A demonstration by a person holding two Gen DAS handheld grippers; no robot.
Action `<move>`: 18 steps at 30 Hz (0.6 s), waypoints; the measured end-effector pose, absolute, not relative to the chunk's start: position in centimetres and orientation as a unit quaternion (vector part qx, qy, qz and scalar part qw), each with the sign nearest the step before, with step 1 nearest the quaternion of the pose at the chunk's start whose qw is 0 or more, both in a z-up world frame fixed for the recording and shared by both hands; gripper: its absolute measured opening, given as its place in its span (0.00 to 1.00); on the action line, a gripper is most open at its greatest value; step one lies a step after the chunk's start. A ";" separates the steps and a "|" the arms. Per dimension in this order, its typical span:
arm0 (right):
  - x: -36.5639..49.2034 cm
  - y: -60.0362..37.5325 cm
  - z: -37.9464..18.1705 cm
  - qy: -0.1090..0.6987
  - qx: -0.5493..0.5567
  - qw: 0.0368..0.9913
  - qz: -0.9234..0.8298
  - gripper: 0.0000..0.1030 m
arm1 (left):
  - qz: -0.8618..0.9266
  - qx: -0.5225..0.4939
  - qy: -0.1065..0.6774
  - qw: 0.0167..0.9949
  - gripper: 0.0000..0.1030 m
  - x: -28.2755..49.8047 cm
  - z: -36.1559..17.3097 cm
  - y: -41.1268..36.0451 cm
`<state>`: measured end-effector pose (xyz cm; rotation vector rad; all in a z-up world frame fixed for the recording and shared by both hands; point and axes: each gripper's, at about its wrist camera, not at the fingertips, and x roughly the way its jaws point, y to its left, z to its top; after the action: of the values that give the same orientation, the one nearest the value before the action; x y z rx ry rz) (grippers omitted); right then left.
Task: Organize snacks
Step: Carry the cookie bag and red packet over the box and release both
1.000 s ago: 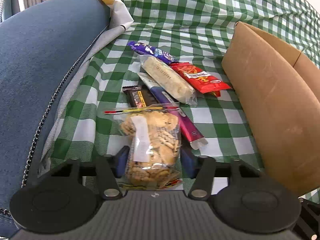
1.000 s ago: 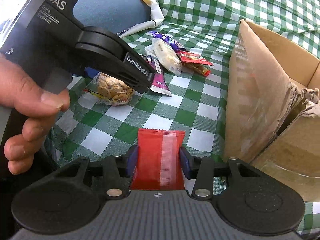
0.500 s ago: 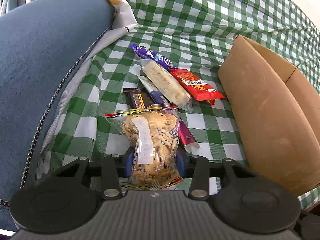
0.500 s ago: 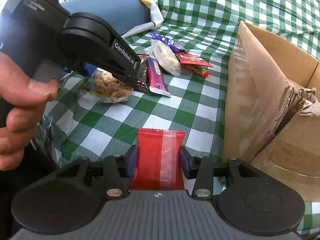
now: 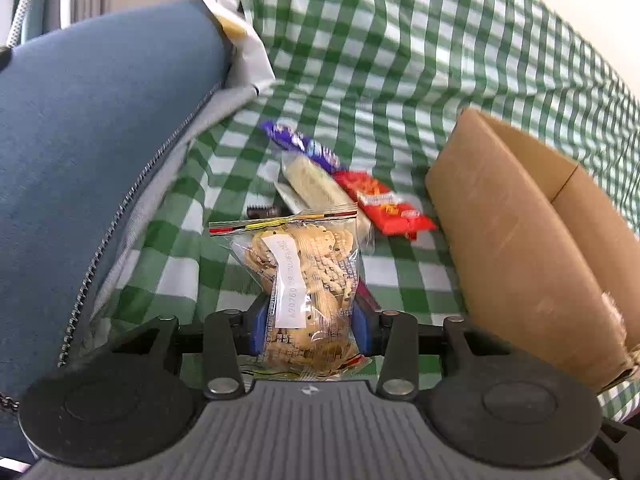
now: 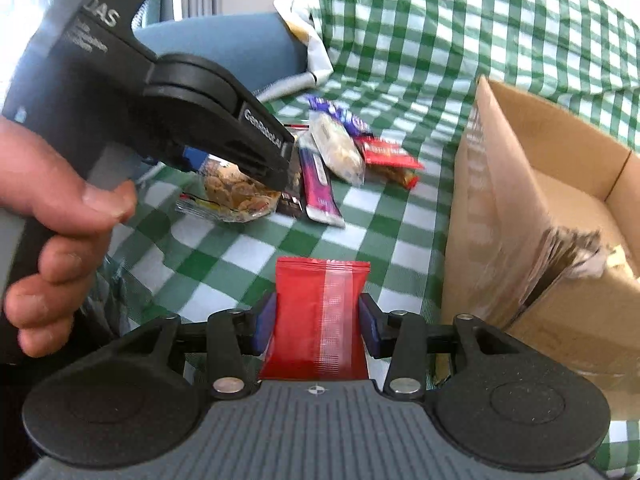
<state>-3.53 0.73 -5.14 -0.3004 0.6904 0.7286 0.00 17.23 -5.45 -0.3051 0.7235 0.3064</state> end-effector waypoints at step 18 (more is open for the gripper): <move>-0.2 -6.2 4.4 0.204 -0.081 0.925 0.311 0.44 | 0.122 -0.119 0.270 0.948 0.45 -3.2 -2.0 14.5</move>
<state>-0.17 -6.25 4.40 -0.1659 0.4190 0.6373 -3.19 14.47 -1.98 -0.2433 0.5492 0.2474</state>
